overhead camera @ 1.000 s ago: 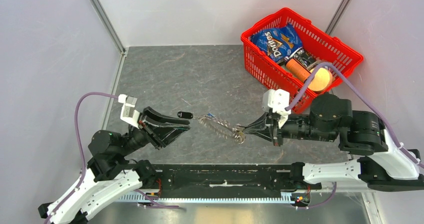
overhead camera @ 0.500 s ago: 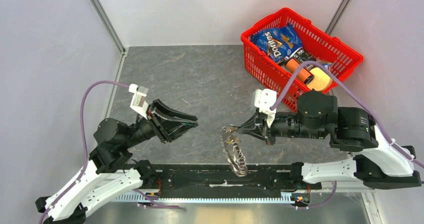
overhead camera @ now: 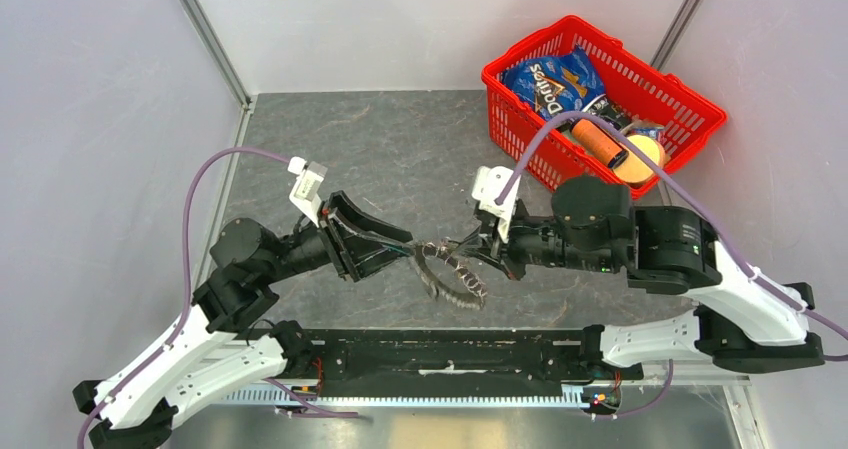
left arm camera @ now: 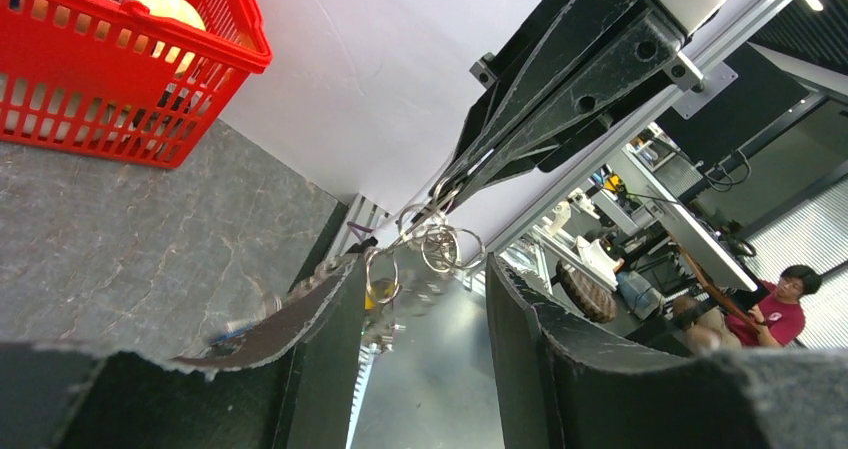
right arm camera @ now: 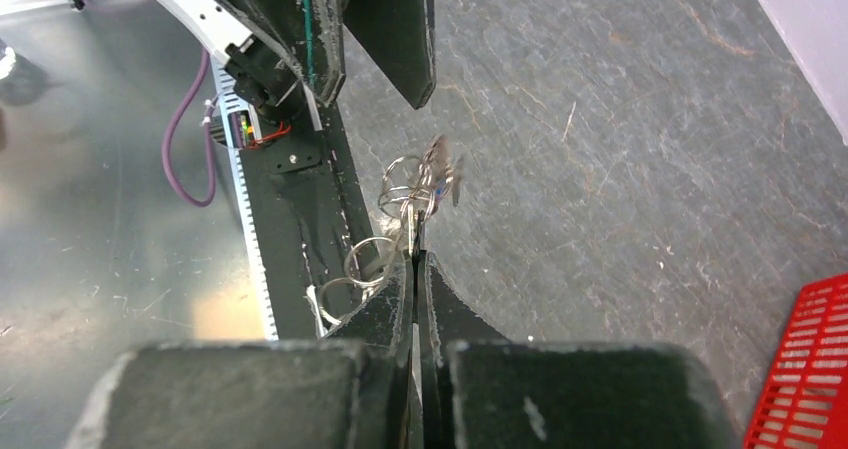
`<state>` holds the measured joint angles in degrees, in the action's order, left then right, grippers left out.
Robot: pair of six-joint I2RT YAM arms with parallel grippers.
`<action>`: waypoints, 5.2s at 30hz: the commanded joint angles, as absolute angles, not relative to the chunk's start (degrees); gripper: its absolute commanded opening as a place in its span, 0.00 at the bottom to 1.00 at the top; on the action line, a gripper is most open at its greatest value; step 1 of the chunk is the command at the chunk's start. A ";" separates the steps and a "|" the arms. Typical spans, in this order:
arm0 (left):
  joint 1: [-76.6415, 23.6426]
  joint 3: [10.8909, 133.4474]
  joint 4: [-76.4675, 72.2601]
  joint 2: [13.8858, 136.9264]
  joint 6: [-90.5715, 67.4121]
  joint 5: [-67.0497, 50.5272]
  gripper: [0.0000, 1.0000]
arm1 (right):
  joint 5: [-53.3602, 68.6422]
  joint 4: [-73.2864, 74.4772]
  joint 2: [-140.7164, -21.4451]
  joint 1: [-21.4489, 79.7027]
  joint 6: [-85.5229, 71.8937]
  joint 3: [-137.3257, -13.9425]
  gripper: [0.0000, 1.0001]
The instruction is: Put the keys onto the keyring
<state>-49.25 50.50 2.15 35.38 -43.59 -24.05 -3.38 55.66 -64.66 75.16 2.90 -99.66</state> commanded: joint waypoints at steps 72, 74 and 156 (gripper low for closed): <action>-49.22 55.80 3.45 43.39 -23.37 -24.53 0.09 | -15.90 61.32 -78.66 75.32 -11.93 -115.83 0.00; -49.22 56.05 3.94 43.63 -23.03 -24.42 0.02 | -15.55 61.32 -78.58 75.32 -12.02 -115.84 0.00; -49.25 49.58 -21.78 36.58 -34.65 -53.86 0.02 | 22.98 49.90 -74.04 75.67 11.54 -112.22 0.54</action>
<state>-49.25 49.36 -17.78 37.47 -32.77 -52.99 21.19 52.93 -72.27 75.64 12.88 -109.58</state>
